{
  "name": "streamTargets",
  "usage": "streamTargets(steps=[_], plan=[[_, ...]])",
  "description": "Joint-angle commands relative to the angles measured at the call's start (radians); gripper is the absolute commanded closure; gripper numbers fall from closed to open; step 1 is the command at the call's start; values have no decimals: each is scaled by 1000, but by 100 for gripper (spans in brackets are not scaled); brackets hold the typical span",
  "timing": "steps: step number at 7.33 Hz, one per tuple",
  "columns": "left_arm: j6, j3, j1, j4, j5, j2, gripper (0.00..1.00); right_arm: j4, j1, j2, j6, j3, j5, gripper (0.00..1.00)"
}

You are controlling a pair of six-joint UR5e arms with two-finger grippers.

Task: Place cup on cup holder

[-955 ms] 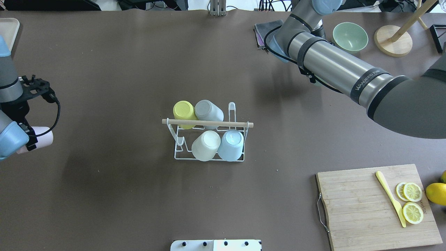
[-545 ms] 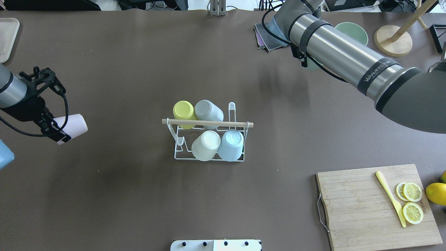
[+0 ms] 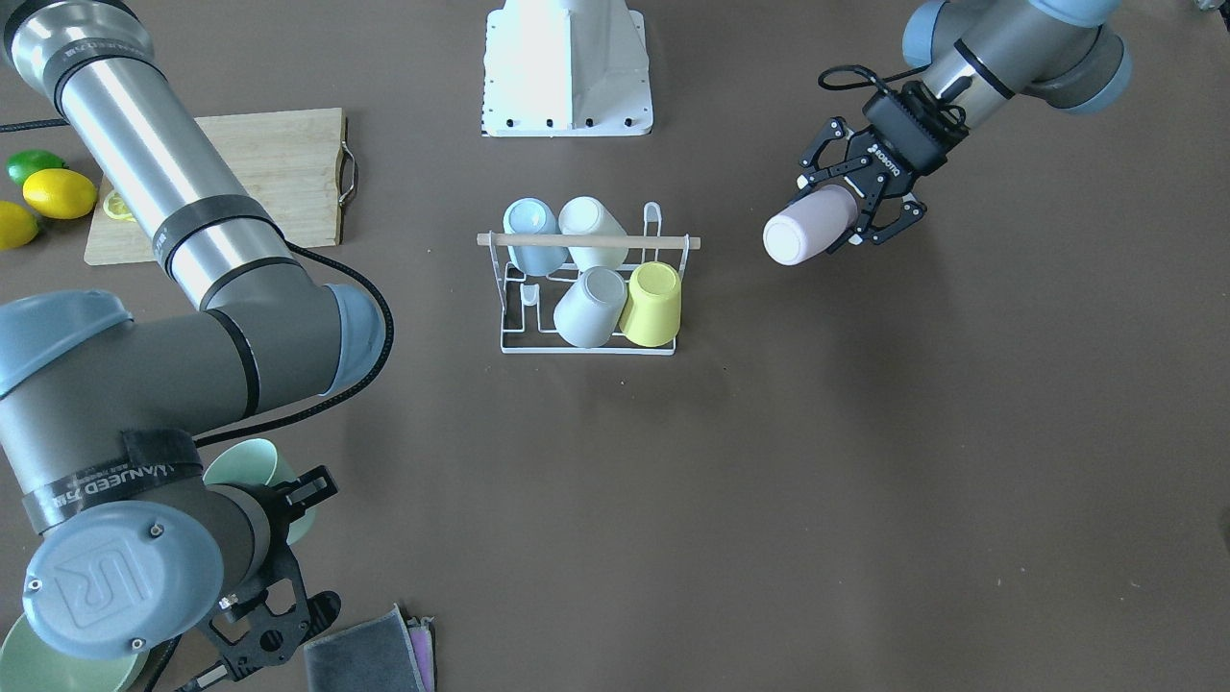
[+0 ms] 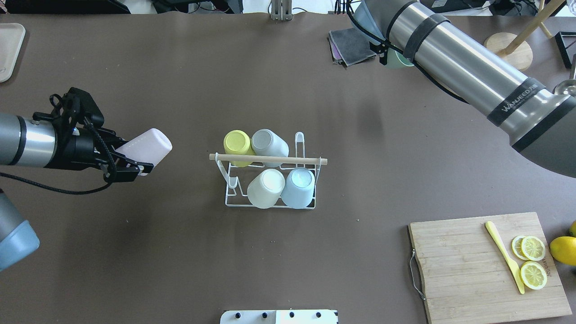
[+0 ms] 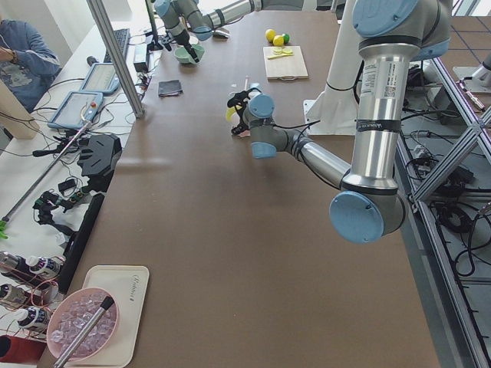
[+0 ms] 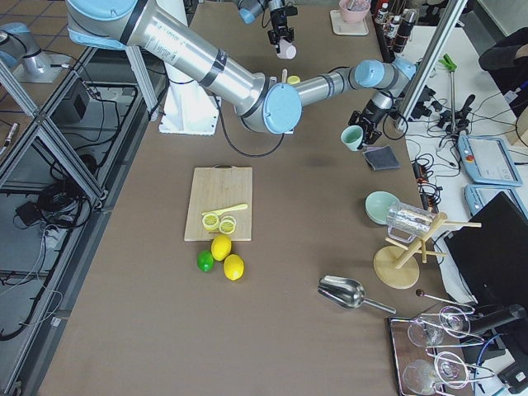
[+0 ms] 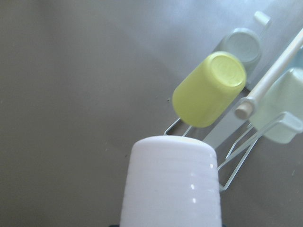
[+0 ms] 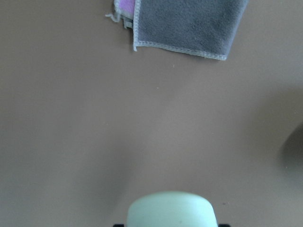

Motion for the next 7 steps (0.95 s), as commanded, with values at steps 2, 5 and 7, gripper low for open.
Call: streamTargets(steps=[2,5,7], plan=[[-27,-84,277,-274,496,72,60,267,11,-159,116,207,24,100],[14,23,463,-284,823,-109,59,866,-15,-307,409,250,35,100],[113,66,548,-289,1009,-156,59,1207,-36,-377,605,250,29,100]])
